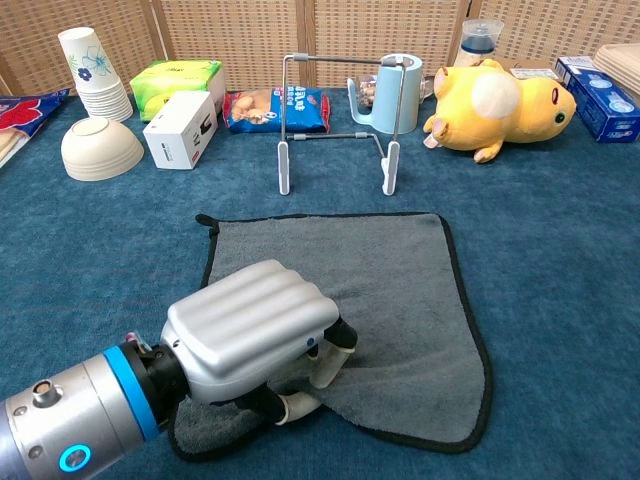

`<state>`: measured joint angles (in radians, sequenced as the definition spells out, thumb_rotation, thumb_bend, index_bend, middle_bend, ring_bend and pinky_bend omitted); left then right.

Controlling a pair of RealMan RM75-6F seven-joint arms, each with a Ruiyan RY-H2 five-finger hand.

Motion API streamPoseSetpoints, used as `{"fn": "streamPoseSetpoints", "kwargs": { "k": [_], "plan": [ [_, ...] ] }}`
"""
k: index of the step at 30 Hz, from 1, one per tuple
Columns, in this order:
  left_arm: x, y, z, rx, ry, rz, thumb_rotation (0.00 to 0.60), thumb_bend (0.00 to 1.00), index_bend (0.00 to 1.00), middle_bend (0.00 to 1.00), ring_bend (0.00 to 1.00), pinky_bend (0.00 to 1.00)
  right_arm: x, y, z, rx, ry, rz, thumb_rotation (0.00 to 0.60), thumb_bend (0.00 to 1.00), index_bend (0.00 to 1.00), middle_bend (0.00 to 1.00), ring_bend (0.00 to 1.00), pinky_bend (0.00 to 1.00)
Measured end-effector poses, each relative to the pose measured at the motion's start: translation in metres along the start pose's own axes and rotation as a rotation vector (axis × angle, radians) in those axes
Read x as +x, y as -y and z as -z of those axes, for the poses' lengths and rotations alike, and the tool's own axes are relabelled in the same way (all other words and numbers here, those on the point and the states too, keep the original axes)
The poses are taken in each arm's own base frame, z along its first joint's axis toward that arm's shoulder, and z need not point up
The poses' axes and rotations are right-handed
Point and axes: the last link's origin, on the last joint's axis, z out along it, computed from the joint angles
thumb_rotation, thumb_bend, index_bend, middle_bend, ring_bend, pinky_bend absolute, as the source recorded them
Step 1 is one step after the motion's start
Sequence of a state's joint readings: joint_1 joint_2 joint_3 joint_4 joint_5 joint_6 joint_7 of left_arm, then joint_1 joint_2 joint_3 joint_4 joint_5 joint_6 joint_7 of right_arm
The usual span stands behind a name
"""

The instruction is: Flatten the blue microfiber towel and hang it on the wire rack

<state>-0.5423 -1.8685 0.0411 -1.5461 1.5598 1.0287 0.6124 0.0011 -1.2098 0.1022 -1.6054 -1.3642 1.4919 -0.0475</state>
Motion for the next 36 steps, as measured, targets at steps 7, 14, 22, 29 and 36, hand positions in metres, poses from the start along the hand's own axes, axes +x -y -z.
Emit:
{"fn": "streamPoseSetpoints", "kwargs": {
  "k": [7, 14, 22, 29, 36],
  "plan": [
    [0.008, 0.007, -0.001, 0.017, 0.008, 0.026, 0.600, 0.49, 0.65, 1.00, 1.00, 1.00, 0.000, 0.001, 0.000, 0.002, -0.002, 0.001, 0.600, 0.31, 0.17, 0.11, 0.00, 0.00],
    [0.016, 0.017, -0.010, 0.033, 0.007, 0.061, 0.600, 0.49, 0.65, 1.00, 1.00, 1.00, 0.001, 0.001, 0.000, -0.001, -0.001, 0.003, 0.600, 0.31, 0.17, 0.11, 0.00, 0.00],
    [0.028, 0.033, -0.028, 0.052, 0.004, 0.084, 0.600, 0.49, 0.65, 1.00, 1.00, 1.00, 0.001, 0.002, 0.001, -0.003, -0.003, 0.005, 0.600, 0.31, 0.17, 0.11, 0.00, 0.00],
    [0.035, 0.050, -0.043, 0.084, -0.005, 0.086, 0.600, 0.49, 0.65, 1.00, 1.00, 1.00, 0.002, 0.002, 0.003, -0.008, -0.006, 0.007, 0.600, 0.31, 0.17, 0.11, 0.00, 0.00],
    [0.039, 0.066, -0.054, 0.119, -0.022, 0.079, 0.600, 0.49, 0.65, 1.00, 1.00, 1.00, 0.003, 0.002, 0.004, -0.012, -0.008, 0.009, 0.600, 0.31, 0.17, 0.11, 0.00, 0.00]
  ]
}}
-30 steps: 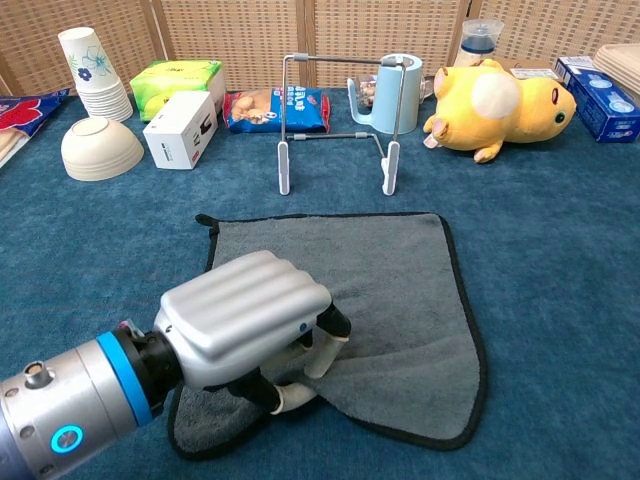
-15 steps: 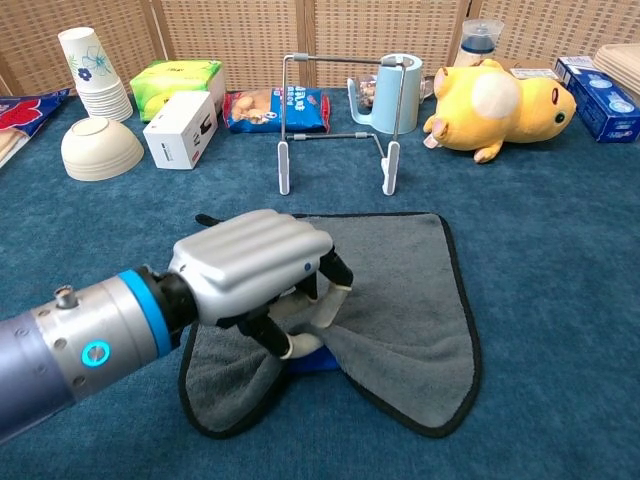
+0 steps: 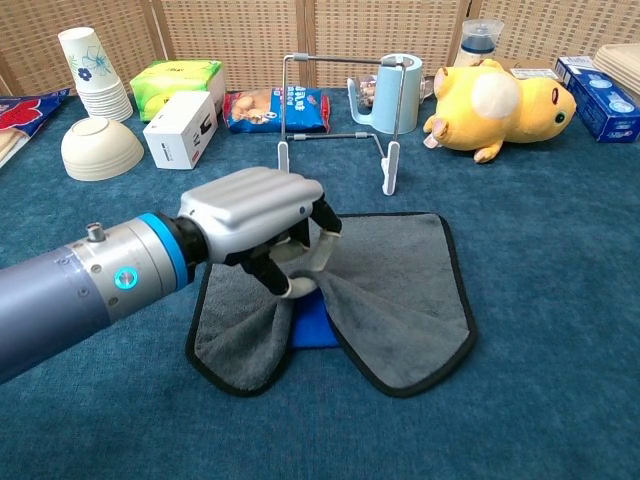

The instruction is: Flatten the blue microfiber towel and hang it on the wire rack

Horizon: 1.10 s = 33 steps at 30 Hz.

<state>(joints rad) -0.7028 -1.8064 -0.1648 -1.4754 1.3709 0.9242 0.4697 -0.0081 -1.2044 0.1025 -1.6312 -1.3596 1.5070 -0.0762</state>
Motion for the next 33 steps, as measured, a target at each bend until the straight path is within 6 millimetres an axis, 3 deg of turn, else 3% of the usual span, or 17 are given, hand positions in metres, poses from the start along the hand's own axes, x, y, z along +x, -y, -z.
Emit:
{"fn": "streamPoseSetpoints", "kwargs": {
  "k": [21, 33],
  "plan": [
    [0.007, 0.029, -0.036, 0.074, -0.015, -0.055, 0.600, 0.49, 0.64, 1.00, 1.00, 1.00, 0.001, -0.002, 0.001, -0.013, -0.004, 0.002, 0.600, 0.31, 0.17, 0.11, 0.00, 0.00],
    [0.010, 0.034, -0.053, 0.083, -0.035, -0.072, 0.600, 0.49, 0.64, 1.00, 1.00, 1.00, 0.001, -0.002, 0.001, -0.021, -0.007, 0.006, 0.600, 0.31, 0.17, 0.11, 0.00, 0.00]
  ]
}}
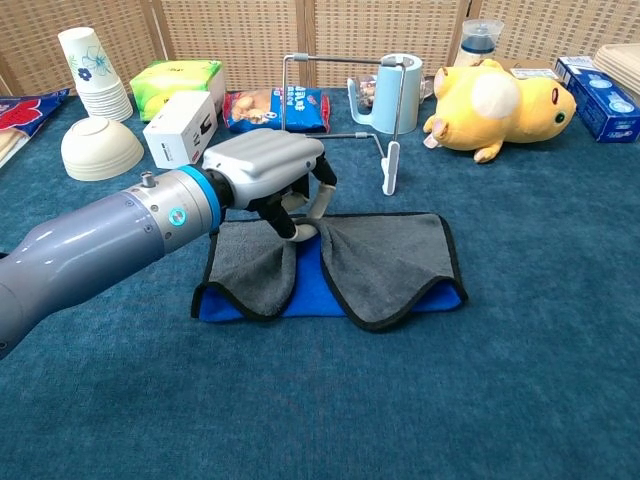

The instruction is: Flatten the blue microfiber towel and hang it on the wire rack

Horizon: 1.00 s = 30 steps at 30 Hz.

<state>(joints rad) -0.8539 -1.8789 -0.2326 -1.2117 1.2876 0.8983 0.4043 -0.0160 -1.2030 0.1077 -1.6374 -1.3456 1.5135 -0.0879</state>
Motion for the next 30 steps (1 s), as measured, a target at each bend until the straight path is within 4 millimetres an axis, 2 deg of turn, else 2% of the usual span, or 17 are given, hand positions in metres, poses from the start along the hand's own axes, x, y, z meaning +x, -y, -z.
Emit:
{"fn": "streamPoseSetpoints", "kwargs": {
  "k": [30],
  "plan": [
    [-0.007, 0.000, -0.016, -0.002, -0.002, -0.024, 0.600, 0.49, 0.63, 1.00, 1.00, 1.00, 0.004, -0.002, 0.004, -0.017, -0.012, 0.009, 0.600, 0.31, 0.17, 0.11, 0.00, 0.00]
  ]
}}
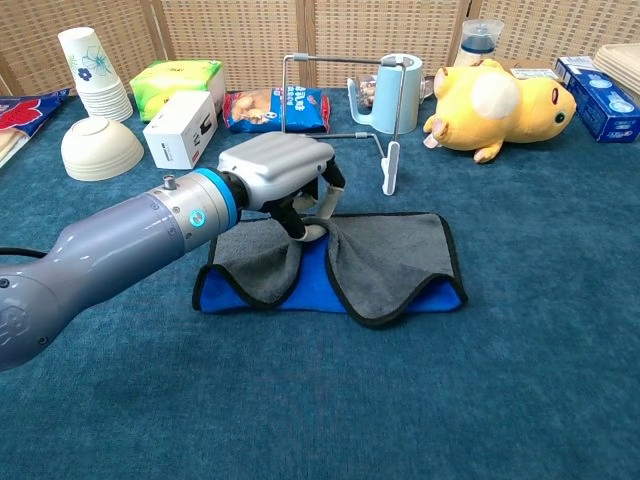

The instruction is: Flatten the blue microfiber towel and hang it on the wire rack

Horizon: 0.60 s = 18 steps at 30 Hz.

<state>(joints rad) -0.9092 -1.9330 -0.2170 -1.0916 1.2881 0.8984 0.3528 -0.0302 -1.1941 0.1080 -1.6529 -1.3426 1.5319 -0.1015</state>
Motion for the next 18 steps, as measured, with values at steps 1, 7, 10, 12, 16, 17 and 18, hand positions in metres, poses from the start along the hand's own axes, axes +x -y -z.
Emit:
{"fn": "streamPoseSetpoints", "kwargs": {
  "k": [1, 7, 10, 12, 16, 17, 18],
  "plan": [
    [-0.0002, 0.0002, -0.0004, 0.001, -0.001, 0.000, 0.600, 0.49, 0.63, 1.00, 1.00, 1.00, 0.0001, 0.0001, -0.0001, 0.000, -0.001, 0.000, 0.600, 0.31, 0.17, 0.11, 0.00, 0.00],
    [-0.0011, 0.0019, -0.0036, 0.008, -0.002, 0.005, 0.600, 0.49, 0.63, 1.00, 1.00, 1.00, -0.0005, 0.0021, -0.0015, 0.003, 0.002, 0.003, 0.600, 0.31, 0.17, 0.11, 0.00, 0.00],
    [-0.0021, 0.0025, -0.0048, 0.010, -0.002, 0.004, 0.600, 0.49, 0.62, 1.00, 1.00, 1.00, -0.0008, 0.0021, -0.0017, 0.001, 0.003, 0.003, 0.600, 0.31, 0.17, 0.11, 0.00, 0.00],
    [-0.0030, 0.0025, -0.0053, 0.011, 0.000, 0.009, 0.600, 0.48, 0.60, 1.00, 1.00, 1.00, -0.0007, 0.0021, -0.0016, 0.001, 0.003, 0.004, 0.600, 0.31, 0.17, 0.11, 0.00, 0.00],
    [-0.0031, 0.0023, -0.0052, 0.013, -0.004, 0.014, 0.600, 0.43, 0.49, 1.00, 1.00, 1.00, 0.0001, 0.0017, -0.0011, -0.001, -0.001, 0.003, 0.600, 0.31, 0.17, 0.11, 0.00, 0.00],
    [-0.0030, 0.0022, -0.0052, 0.014, -0.005, 0.014, 0.600, 0.43, 0.46, 1.00, 1.00, 1.00, 0.0003, 0.0017, -0.0010, -0.001, -0.001, 0.003, 0.600, 0.31, 0.17, 0.11, 0.00, 0.00],
    [-0.0024, 0.0023, -0.0053, 0.015, -0.008, 0.013, 0.600, 0.43, 0.42, 1.00, 1.00, 1.00, 0.0004, 0.0017, -0.0009, -0.001, -0.002, 0.003, 0.600, 0.31, 0.17, 0.11, 0.00, 0.00]
  ]
}}
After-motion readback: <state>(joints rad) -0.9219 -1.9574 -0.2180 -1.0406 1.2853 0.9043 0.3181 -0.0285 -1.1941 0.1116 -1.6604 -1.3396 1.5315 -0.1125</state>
